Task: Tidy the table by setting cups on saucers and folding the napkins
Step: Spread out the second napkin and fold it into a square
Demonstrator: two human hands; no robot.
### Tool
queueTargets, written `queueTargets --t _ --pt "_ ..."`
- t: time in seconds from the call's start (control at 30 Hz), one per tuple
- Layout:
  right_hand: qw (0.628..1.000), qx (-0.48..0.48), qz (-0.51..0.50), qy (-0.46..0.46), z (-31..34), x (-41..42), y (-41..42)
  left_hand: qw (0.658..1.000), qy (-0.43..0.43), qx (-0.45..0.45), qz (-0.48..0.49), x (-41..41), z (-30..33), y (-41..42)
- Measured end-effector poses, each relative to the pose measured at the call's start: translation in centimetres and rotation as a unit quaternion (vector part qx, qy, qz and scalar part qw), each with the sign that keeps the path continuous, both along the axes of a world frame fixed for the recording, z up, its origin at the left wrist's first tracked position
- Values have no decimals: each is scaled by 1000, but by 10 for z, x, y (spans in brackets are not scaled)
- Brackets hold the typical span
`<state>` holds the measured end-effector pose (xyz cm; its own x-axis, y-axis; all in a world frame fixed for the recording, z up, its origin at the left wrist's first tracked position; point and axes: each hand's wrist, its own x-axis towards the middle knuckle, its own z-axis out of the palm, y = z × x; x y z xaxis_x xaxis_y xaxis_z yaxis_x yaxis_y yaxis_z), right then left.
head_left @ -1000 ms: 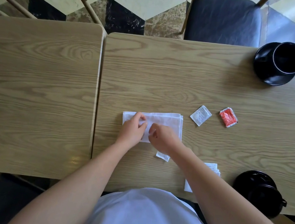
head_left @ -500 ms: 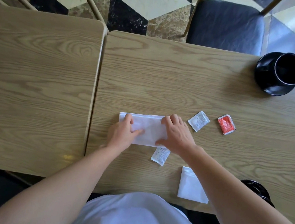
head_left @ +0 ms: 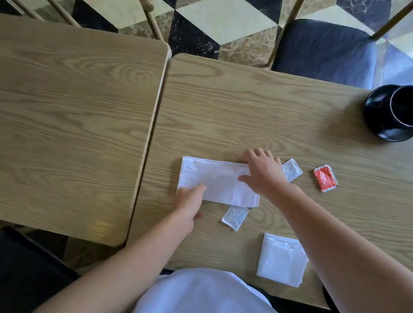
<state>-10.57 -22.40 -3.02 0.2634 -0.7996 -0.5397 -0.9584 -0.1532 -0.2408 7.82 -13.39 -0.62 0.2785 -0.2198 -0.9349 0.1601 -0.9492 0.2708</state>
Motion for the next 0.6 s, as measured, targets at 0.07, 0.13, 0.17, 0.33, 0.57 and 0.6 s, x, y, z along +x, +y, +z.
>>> queueTargets --t 0.07,0.13,0.17,0.33,0.57,0.6 --pt "999 28 11 43 3 8 -7 953 197 93 210 -16 4 3" --pt "994 51 37 87 7 15 -13 919 253 106 284 -25 0 6" --pt "991 63 50 105 10 19 -15 912 254 98 306 -27 -2 6" --pt "991 86 56 87 31 30 -18 914 229 65 327 -30 -4 8" --pt "979 190 -72 -15 64 28 -17 910 284 -76 294 -11 13 -3" --pt "974 199 -97 -41 67 25 -17 911 292 -95 277 -7 16 -7"
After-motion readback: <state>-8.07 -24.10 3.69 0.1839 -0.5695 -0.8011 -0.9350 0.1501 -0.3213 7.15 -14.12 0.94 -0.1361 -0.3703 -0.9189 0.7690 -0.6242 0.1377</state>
